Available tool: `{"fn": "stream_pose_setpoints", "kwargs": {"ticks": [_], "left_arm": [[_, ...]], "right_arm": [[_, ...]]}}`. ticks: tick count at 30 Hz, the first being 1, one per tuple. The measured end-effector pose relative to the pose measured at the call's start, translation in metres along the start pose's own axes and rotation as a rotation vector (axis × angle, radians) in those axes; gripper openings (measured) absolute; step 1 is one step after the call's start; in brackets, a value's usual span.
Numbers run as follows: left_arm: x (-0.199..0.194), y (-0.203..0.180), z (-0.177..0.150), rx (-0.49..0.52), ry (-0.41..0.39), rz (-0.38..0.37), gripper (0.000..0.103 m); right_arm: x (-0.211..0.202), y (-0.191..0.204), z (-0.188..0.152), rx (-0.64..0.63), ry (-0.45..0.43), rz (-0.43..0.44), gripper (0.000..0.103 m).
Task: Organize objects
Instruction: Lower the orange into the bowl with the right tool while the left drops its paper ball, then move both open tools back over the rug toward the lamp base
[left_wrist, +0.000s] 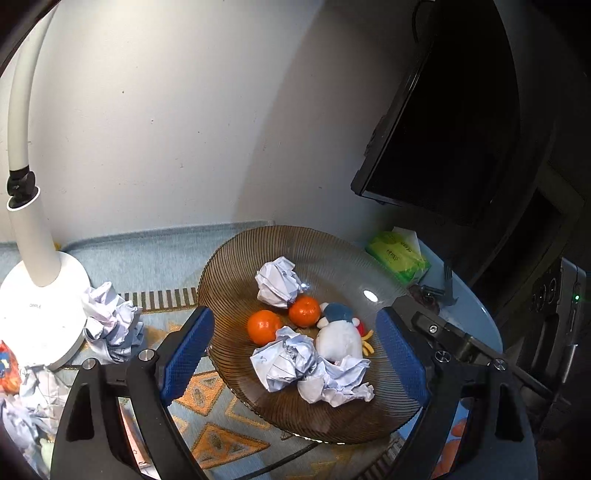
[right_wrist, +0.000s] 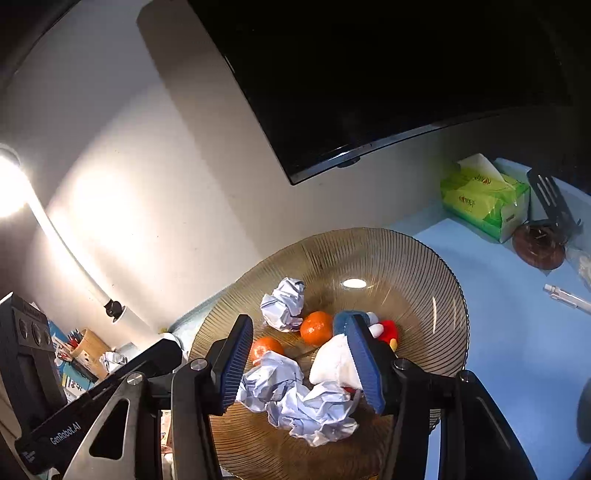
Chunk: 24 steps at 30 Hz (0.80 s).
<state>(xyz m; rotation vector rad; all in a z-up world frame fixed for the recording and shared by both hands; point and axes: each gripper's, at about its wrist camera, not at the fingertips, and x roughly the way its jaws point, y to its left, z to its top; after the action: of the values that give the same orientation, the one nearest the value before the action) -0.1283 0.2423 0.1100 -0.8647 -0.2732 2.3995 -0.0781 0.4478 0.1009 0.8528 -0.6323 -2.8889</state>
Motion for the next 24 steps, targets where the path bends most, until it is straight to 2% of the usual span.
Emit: {"fn": "stream_pose_setpoints", "kwargs": {"ticks": [2,4,6,9,10,11,13,18,21,22,24], "left_arm": [[-0.009,-0.007,0.001,0.009,-0.016,-0.004,0.089],[-0.026,-0.012,0.001,0.028,-0.034,-0.002,0.089],[-0.046,-0.013,0.001,0.048,-0.050,0.012,0.089],[-0.079,-0.011,0.002,0.080,-0.080,0.058,0.089],[-0.092,-0.008,0.002,0.084,-0.094,0.078,0.090],[-0.106,-0.004,0.003,0.084,-0.110,0.098,0.096],[-0.134,0.006,0.002,0.064,-0.155,0.145,0.102],[-0.200,0.045,-0.007,-0.007,-0.238,0.253,0.102],[-0.231,0.079,-0.023,-0.056,-0.261,0.331,0.102],[-0.239,0.091,-0.030,-0.075,-0.262,0.365,0.102],[-0.252,0.119,-0.046,-0.109,-0.252,0.424,0.102]], "right_arm": [[-0.004,0.003,-0.002,-0.024,-0.027,-0.005,0.068],[-0.010,0.007,-0.006,-0.054,-0.065,-0.014,0.070],[-0.013,0.011,-0.010,-0.070,-0.067,-0.017,0.070],[-0.020,0.017,-0.014,-0.038,-0.047,0.042,0.070],[-0.024,0.021,-0.016,-0.036,-0.044,0.063,0.070],[-0.029,0.027,-0.019,-0.046,-0.044,0.074,0.070],[-0.040,0.042,-0.025,-0.084,-0.045,0.089,0.070],[-0.058,0.079,-0.045,-0.135,-0.008,0.175,0.070],[-0.064,0.095,-0.063,-0.158,0.028,0.206,0.070],[-0.065,0.100,-0.071,-0.170,0.034,0.206,0.072],[-0.064,0.107,-0.086,-0.191,0.049,0.200,0.086]]}}
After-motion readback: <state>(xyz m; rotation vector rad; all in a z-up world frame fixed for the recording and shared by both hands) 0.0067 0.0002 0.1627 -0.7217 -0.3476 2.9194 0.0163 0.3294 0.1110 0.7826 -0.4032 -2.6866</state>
